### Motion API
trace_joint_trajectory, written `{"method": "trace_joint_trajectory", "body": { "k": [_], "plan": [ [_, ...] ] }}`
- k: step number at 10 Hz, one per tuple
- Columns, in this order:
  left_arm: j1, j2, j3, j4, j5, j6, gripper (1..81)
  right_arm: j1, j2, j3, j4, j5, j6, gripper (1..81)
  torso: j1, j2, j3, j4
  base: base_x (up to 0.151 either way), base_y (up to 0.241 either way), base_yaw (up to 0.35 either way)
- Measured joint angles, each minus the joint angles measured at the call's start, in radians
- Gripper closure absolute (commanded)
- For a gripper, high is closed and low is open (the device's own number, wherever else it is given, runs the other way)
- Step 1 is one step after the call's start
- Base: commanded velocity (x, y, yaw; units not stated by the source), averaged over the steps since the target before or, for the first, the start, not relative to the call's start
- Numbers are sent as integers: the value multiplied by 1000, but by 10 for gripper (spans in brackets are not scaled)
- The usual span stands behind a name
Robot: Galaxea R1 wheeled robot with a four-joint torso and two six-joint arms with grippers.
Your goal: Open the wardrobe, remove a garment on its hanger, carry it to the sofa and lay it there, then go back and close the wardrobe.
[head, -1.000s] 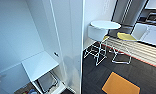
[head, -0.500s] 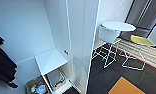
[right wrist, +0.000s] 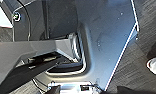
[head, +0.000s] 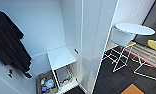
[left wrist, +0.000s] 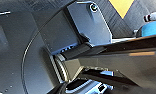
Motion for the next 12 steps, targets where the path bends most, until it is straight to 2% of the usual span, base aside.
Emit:
{"method": "trace_joint_trajectory", "body": {
  "k": [12],
  "plan": [
    [1,0,0,0,1,1,10,-3,0,0,0,0,0,10,0,0,0,0,0,0,260]
  ]
}}
